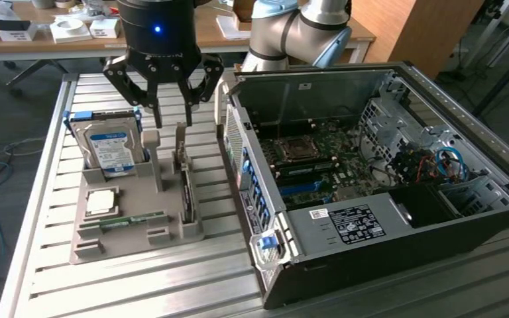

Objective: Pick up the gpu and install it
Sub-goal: 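Pick up the gpu and move the gpu toward the slot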

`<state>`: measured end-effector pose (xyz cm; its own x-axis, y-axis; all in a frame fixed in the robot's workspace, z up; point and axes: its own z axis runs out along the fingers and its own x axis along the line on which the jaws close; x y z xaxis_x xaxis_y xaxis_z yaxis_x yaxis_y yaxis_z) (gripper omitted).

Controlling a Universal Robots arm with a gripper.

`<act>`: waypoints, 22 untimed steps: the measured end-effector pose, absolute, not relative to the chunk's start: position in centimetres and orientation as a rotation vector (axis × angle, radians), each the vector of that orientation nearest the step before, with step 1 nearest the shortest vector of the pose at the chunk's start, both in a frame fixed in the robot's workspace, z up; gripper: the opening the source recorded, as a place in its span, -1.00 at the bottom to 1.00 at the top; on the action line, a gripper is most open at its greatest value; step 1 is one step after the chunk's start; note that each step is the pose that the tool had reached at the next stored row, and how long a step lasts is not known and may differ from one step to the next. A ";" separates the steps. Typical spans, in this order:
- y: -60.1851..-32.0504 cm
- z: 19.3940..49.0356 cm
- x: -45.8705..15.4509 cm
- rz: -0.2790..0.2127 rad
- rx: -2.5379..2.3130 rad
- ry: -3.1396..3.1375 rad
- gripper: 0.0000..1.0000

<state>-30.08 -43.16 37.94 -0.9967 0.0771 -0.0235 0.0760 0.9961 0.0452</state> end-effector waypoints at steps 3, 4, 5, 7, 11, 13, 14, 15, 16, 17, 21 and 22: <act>-43.2 37.8 -30.1 0.069 0.119 3.114 -0.06; -43.2 37.8 -30.1 0.069 0.119 3.113 -0.06; -43.2 37.7 -30.1 0.069 0.119 3.114 -0.06; -43.2 37.6 -30.1 0.069 0.119 3.114 -0.06; -43.2 37.4 -30.1 0.069 0.119 3.114 -0.06; -43.2 37.3 -30.1 0.069 0.119 3.114 -0.06; -43.2 37.2 -30.1 0.069 0.119 3.114 -0.06; -43.2 37.2 -30.1 0.069 0.119 3.114 -0.06; -43.2 37.1 -30.1 0.069 0.119 3.114 -0.06; -43.2 37.1 -30.1 0.069 0.119 3.114 -0.06; -43.2 36.8 -30.1 0.069 0.119 3.114 -0.06; -43.2 36.8 -30.1 0.069 0.119 3.114 -0.06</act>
